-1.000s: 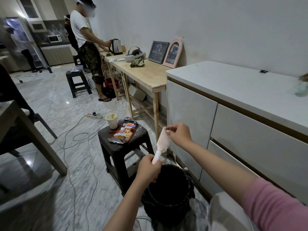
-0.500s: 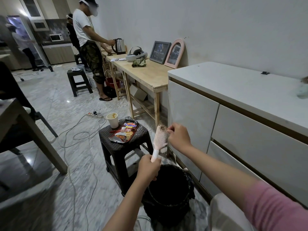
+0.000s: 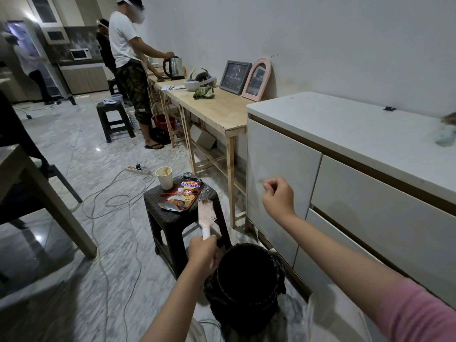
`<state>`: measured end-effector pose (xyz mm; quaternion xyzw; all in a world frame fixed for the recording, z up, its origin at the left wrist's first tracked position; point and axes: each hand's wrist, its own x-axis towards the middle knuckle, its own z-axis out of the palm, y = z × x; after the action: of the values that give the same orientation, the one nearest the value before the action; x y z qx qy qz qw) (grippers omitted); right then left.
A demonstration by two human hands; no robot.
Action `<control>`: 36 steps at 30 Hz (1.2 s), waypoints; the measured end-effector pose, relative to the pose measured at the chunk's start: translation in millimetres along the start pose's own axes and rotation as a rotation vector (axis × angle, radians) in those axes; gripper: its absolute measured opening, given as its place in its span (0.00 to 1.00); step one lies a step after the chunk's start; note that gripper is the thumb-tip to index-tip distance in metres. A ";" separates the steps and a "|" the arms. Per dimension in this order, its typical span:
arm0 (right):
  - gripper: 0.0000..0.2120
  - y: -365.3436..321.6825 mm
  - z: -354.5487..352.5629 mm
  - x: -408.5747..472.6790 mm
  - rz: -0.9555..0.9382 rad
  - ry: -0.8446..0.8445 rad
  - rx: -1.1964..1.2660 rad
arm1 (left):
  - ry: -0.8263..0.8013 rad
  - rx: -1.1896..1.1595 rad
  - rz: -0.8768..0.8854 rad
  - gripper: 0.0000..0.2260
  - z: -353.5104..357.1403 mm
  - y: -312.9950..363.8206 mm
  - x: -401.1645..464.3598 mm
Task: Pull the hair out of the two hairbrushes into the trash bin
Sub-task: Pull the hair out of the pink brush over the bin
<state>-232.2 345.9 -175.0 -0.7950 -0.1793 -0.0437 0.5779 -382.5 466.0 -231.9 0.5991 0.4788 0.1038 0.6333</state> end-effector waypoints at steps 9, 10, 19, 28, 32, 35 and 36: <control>0.03 29.8 -9.0 7.8 0.104 -0.008 -0.102 | 0.018 0.010 0.005 0.09 -2.9 0.8 8.9; 0.03 32.1 -8.1 7.4 0.106 -0.026 -0.129 | 0.005 0.016 0.017 0.08 -1.7 2.1 6.2; 0.15 36.3 1.7 5.5 0.132 -0.360 -0.332 | -0.090 0.087 0.127 0.07 6.4 11.4 -14.8; 0.10 29.7 2.1 8.6 0.123 -0.244 -0.326 | -0.115 0.149 0.158 0.07 9.5 14.0 -19.8; 0.12 27.9 2.0 9.5 0.104 -0.268 -0.328 | -0.128 0.150 0.159 0.07 10.1 12.3 -20.1; 0.10 28.3 3.2 10.6 0.104 -0.315 -0.289 | -0.133 0.155 0.167 0.06 10.6 11.5 -21.4; 0.11 28.4 4.0 10.7 0.115 -0.325 -0.266 | -0.135 0.153 0.169 0.06 10.8 11.1 -21.9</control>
<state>-213.2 344.6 -199.0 -0.8697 -0.2173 0.0948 0.4329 -381.0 446.3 -213.7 0.6896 0.3895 0.0796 0.6054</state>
